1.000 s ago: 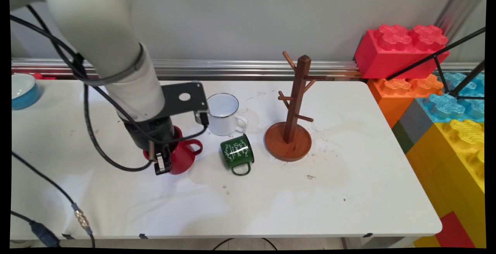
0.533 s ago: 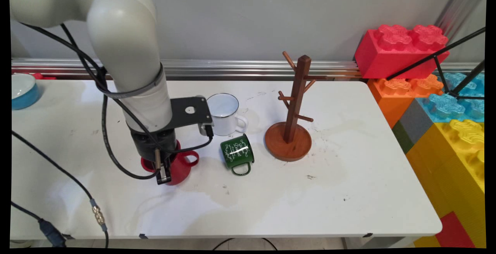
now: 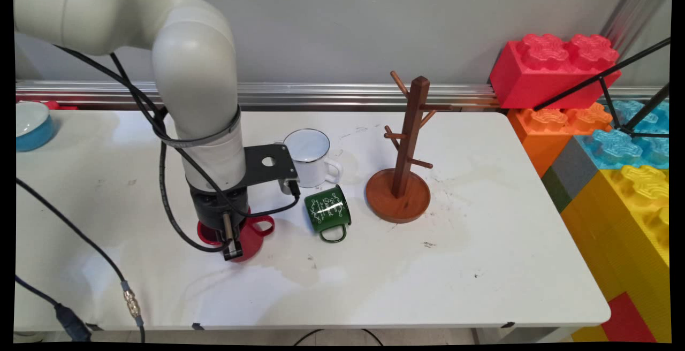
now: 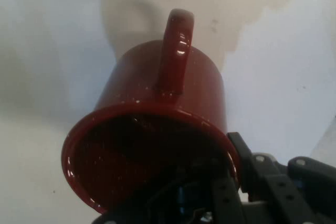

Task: Place the picked object on the table

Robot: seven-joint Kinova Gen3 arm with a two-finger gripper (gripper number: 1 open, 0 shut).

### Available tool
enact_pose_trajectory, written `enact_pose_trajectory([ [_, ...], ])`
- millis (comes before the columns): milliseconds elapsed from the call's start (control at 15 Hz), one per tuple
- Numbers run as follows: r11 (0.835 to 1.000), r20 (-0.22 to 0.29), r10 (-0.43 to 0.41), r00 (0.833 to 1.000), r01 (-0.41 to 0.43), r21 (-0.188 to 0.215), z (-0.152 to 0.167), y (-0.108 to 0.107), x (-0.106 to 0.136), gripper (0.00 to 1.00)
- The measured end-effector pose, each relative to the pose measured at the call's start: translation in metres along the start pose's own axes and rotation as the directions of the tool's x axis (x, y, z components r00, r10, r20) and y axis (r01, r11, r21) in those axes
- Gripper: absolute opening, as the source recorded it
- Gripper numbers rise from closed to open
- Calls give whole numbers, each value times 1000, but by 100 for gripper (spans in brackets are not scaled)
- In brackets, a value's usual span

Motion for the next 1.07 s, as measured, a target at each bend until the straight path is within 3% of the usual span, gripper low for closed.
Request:
enact_pose_trajectory([
  [933,999,6,-34,999,34,11,18,-1,9,0],
  [1000,999,5,-36,999,36,11,19,-1,9,100],
  [1067,999,2,-40,999,40,10,19,-1,10,100],
])
